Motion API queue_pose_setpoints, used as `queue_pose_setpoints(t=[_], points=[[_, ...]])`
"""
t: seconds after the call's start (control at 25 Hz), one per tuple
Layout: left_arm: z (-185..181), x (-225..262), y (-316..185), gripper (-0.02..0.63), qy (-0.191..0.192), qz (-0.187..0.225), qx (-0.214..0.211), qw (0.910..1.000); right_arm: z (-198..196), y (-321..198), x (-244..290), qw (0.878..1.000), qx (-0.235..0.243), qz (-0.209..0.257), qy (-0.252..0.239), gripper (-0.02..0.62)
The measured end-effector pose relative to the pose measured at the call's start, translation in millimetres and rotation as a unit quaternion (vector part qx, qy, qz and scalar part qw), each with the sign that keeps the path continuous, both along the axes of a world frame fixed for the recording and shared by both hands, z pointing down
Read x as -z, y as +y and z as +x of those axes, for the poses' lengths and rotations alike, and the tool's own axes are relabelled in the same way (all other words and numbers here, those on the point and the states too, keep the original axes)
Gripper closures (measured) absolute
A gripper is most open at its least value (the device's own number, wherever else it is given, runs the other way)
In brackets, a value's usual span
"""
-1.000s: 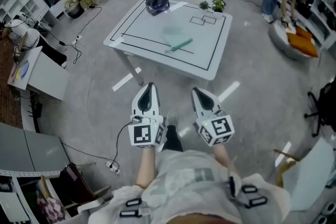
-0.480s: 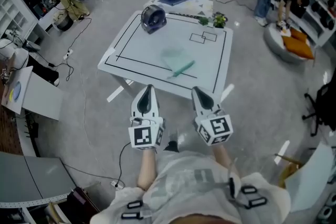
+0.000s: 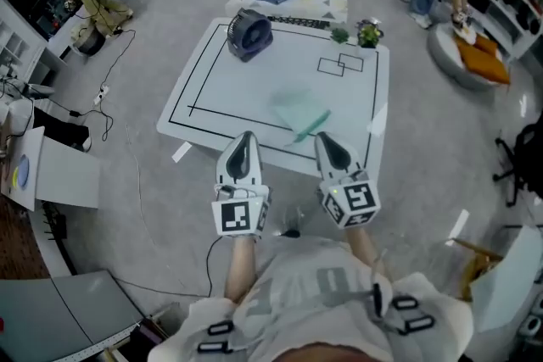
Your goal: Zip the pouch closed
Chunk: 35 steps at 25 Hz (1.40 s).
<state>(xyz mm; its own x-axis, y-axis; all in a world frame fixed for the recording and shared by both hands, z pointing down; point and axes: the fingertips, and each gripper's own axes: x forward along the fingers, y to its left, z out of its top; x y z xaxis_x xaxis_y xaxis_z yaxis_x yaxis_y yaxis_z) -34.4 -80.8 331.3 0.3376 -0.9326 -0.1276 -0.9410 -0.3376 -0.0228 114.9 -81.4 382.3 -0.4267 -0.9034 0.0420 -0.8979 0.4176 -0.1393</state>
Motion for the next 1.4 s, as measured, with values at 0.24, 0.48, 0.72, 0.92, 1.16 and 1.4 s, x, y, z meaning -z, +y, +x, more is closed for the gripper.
queue_pose_setpoints(t=[0.24, 0.48, 0.72, 0.92, 1.16, 1.4], points=[[-21.1, -14.4, -42.2, 0.598, -0.010, -0.011, -0.018, 0.9997, -13.1, -32.5, -17.4, 0.999, -0.039, -0.012, 0.005, 0.586], [-31.4, -20.9, -63.1, 0.598, -0.020, -0.027, -0.032, 0.9989, -15.6, -44.9, -25.0, 0.998, -0.061, -0.036, -0.003, 0.586], [-56.4, -19.2, -73.9, 0.598, 0.015, -0.021, -0.010, 0.9996, -31.4, -62.6, -28.6, 0.998, -0.056, -0.042, 0.011, 0.586], [-80.8, -9.2, -87.5, 0.598, 0.024, -0.005, 0.016, 0.9996, -43.3, -90.4, -1.6, 0.997, -0.044, 0.017, 0.062, 0.586], [-90.6, 29.1, -107.9, 0.598, 0.007, 0.036, 0.012, 0.9992, -43.6, -137.2, 29.5, 0.995, -0.076, 0.061, 0.016, 0.586], [-90.7, 35.4, -131.8, 0.598, 0.000, 0.050, 0.018, 0.9986, -62.4, -147.4, 37.4, 0.995, -0.050, 0.080, 0.014, 0.586]])
